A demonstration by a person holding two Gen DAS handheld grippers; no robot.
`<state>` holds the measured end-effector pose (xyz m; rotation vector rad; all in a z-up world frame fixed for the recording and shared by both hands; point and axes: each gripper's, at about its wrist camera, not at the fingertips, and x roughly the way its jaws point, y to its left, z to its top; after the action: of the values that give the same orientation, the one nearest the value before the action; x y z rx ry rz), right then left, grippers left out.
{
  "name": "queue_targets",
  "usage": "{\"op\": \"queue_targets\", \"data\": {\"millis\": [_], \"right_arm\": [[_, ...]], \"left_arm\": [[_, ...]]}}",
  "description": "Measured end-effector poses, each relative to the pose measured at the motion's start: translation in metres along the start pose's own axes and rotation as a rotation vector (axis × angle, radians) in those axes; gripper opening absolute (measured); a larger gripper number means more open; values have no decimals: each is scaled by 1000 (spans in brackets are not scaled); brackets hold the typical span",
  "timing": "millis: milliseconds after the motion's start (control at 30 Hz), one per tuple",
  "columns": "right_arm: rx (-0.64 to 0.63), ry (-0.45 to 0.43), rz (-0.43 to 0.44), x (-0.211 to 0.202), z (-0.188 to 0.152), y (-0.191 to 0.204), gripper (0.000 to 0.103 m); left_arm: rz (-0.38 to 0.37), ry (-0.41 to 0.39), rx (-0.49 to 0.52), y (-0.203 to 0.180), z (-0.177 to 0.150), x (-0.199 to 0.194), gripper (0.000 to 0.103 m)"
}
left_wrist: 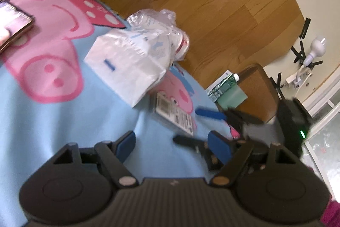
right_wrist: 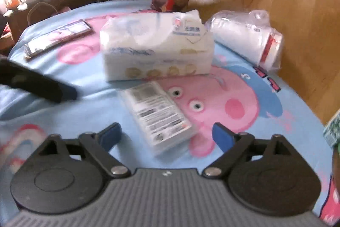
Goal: Organize soft objects
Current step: 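Reach the right gripper to the white barcode-labelled package, then grasp the package with the right gripper while the left gripper takes it, then carry the package into the tin and open the left gripper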
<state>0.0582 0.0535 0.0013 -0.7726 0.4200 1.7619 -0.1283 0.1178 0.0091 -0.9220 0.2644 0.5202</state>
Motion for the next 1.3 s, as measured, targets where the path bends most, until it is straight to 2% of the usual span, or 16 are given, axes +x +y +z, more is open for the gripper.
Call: {"op": "queue_targets", "data": {"millis": [67, 100, 200, 300, 367, 433, 500, 600, 733, 833, 967, 1100, 1300], "right_arm": [[82, 32, 73, 3, 4, -10, 74], [122, 30, 106, 0, 4, -13, 69], [130, 38, 118, -11, -5, 7, 65], [202, 41, 103, -37, -23, 28, 65], [243, 13, 91, -53, -38, 42, 61], [281, -29, 55, -66, -57, 59, 59], [284, -77, 10, -75, -71, 76, 59], [268, -135, -65, -83, -87, 97, 59], [301, -198, -100, -91, -98, 94, 59], [285, -246, -168, -108, -102, 95, 59], [290, -343, -279, -135, -108, 84, 59], [343, -427, -421, -167, -123, 59, 59], [475, -478, -626, -213, -162, 9, 59]], "left_arm": [[-10, 11, -8, 0, -1, -1, 78], [-11, 17, -10, -1, -1, -1, 78], [-11, 40, -17, -4, -1, 7, 75], [-21, 63, 5, -11, -6, 14, 70], [-22, 74, 24, -16, -11, 16, 66], [-33, 98, 32, -21, -17, 17, 59], [-54, 118, 31, -25, -25, 18, 58], [-65, 154, 82, -40, -38, 21, 54], [-103, 227, 131, -62, -50, 32, 42], [-136, 244, 190, -84, -50, 38, 41], [-206, 258, 286, -131, -41, 51, 41], [-270, 294, 431, -193, -44, 80, 41], [-391, 381, 633, -288, -81, 137, 41]]}}
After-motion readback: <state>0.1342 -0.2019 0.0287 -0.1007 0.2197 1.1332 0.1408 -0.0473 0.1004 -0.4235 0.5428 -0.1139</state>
